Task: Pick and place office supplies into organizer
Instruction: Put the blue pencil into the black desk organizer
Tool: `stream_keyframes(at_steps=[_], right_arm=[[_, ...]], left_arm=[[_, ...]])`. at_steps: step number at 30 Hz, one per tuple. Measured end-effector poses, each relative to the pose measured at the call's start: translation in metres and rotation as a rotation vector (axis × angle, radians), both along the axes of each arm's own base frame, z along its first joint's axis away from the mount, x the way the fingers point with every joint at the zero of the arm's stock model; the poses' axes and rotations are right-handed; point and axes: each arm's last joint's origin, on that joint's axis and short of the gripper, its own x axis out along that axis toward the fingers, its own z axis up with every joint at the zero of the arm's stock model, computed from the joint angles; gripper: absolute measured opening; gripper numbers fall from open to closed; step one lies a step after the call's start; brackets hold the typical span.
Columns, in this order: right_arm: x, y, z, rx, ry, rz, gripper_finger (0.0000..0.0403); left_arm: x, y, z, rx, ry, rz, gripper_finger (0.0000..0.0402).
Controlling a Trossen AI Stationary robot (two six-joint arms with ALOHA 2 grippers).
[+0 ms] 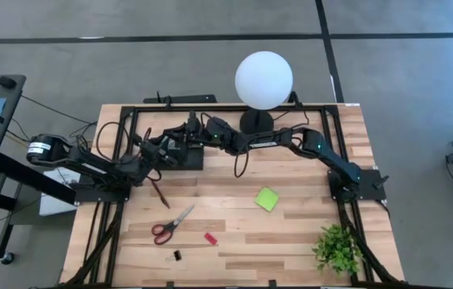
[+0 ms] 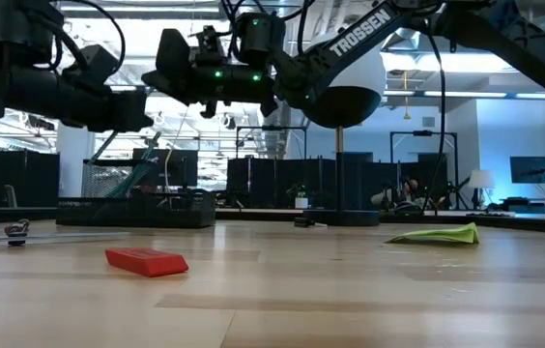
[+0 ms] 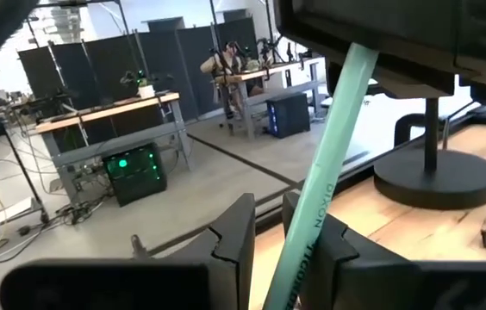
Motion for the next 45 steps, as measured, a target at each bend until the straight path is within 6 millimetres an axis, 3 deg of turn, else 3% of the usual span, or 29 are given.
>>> stream_keyframes(at_steps=[22,35,45], right_arm=[[-0.003,-0.006,0.01,-0.078,-0.076,-0.025,0.001],[-0.007,-0.027,0.007,-0.054,-0.043,-0.07,0.001],[-0.006,-0.024,0.003,-0.037,-0.034,-0.046,0.001]], left_arm=[[-0.001,0.003,0.01,0.036,-0.063,0.011,0.006],[-0.001,0.017,0.012,-0.023,-0.195,0.021,0.0174],[0.002,0.015,0.017,0.01,-0.169,0.026,0.0186]])
